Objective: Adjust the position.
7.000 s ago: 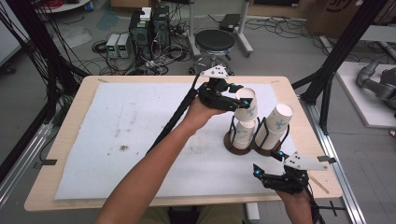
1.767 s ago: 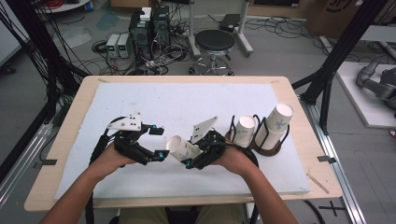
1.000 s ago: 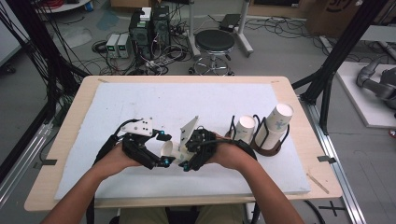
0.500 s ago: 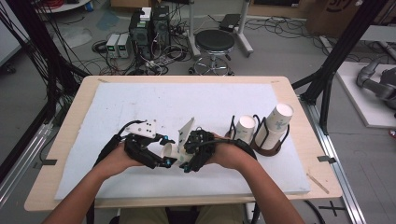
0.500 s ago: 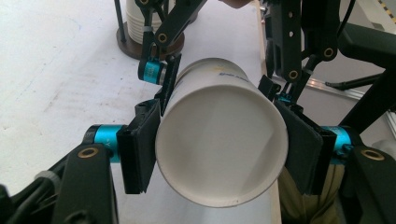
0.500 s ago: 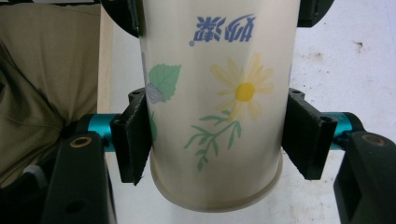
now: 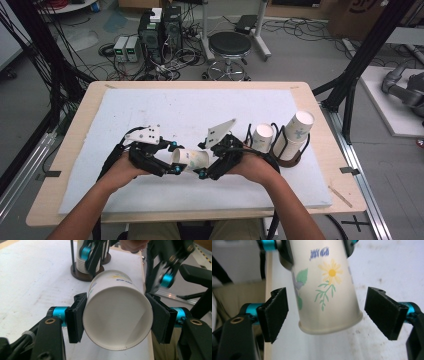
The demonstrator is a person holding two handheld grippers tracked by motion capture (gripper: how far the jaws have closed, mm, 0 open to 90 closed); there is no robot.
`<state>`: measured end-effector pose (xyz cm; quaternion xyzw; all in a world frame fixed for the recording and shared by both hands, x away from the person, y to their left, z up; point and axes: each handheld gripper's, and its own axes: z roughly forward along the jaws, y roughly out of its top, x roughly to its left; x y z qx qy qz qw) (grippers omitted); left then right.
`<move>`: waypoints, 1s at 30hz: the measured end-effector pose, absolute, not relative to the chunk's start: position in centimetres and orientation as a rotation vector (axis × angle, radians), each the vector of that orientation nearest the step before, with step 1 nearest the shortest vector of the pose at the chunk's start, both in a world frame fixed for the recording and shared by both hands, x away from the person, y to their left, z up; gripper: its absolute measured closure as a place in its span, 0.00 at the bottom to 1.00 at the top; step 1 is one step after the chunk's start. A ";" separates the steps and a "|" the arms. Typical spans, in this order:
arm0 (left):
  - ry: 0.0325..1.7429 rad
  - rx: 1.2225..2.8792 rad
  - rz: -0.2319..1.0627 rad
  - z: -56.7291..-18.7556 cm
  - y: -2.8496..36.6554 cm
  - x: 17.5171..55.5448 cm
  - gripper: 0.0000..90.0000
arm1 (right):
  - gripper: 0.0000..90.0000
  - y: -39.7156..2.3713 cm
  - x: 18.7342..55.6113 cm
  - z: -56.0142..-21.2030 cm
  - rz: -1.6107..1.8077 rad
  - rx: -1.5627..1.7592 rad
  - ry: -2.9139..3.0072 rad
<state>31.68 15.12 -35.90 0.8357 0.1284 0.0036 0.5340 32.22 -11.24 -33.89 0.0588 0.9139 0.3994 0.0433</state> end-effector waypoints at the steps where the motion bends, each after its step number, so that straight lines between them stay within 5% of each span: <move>1: 0.306 1.979 0.008 -36.0 15.3 31.7 0.41 | 0.22 -11.6 32.2 -33.8 1.272 0.187 2.774; 30: 0.319 1.798 0.037 -38.2 17.4 31.2 0.41 | 0.22 -15.2 30.8 -37.6 1.577 0.448 2.521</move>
